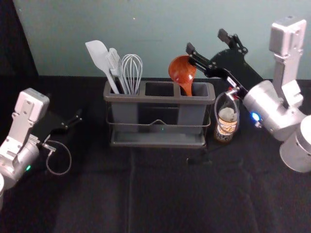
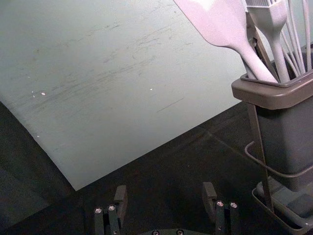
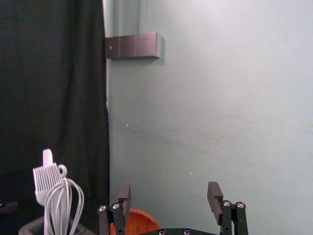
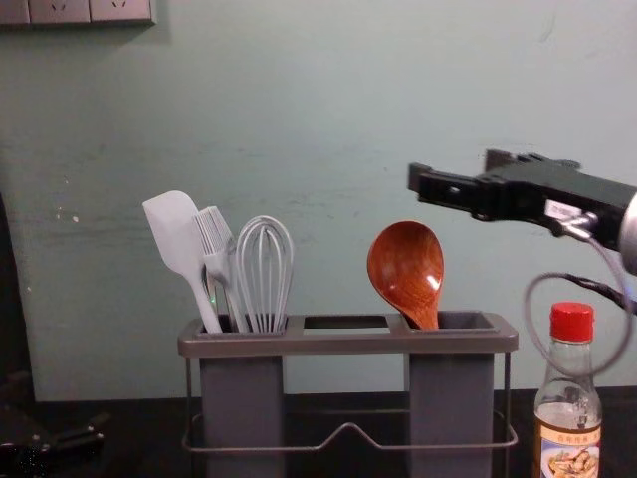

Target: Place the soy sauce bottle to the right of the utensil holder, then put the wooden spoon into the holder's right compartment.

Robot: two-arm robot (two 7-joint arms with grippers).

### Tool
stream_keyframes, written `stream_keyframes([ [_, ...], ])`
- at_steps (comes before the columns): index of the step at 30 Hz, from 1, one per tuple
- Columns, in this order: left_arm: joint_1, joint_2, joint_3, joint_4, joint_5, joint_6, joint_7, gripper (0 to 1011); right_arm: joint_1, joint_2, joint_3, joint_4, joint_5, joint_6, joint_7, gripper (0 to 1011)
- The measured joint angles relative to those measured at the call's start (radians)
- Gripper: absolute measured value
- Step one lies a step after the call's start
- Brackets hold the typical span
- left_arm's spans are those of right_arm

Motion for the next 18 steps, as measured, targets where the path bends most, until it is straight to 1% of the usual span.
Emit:
stream_keyframes([
  [2,0.000,0.000,0.000,0.000,0.000,0.000,0.000,1005,-0.034,0.008,0.012,-0.041,0.000,0.024,-0.019,1002],
  [4,0.000,0.000,0.000,0.000,0.000,0.000,0.000,1005,-0.056,0.013,0.017,-0.066,0.000,0.035,-0.028,1002],
  [5,0.000,0.000,0.000,0.000,0.000,0.000,0.000,1005,-0.077,0.016,0.021,-0.086,-0.002,0.042,-0.035,1002],
  [9,0.000,0.000,0.000,0.000,0.000,0.000,0.000,1005,-0.131,0.022,0.029,-0.130,-0.009,0.051,-0.051,1002],
  [10,0.000,0.000,0.000,0.000,0.000,0.000,0.000,1005,-0.141,0.022,0.030,-0.136,-0.010,0.050,-0.054,1002],
  [11,0.000,0.000,0.000,0.000,0.000,0.000,0.000,1005,-0.164,0.019,0.032,-0.144,-0.021,0.035,-0.065,1002],
  [14,0.000,0.000,0.000,0.000,0.000,0.000,0.000,1005,-0.201,0.010,0.041,-0.151,-0.038,0.009,-0.086,1002],
  [18,0.000,0.000,0.000,0.000,0.000,0.000,0.000,1005,-0.236,0.001,0.053,-0.154,-0.046,-0.008,-0.097,1002],
])
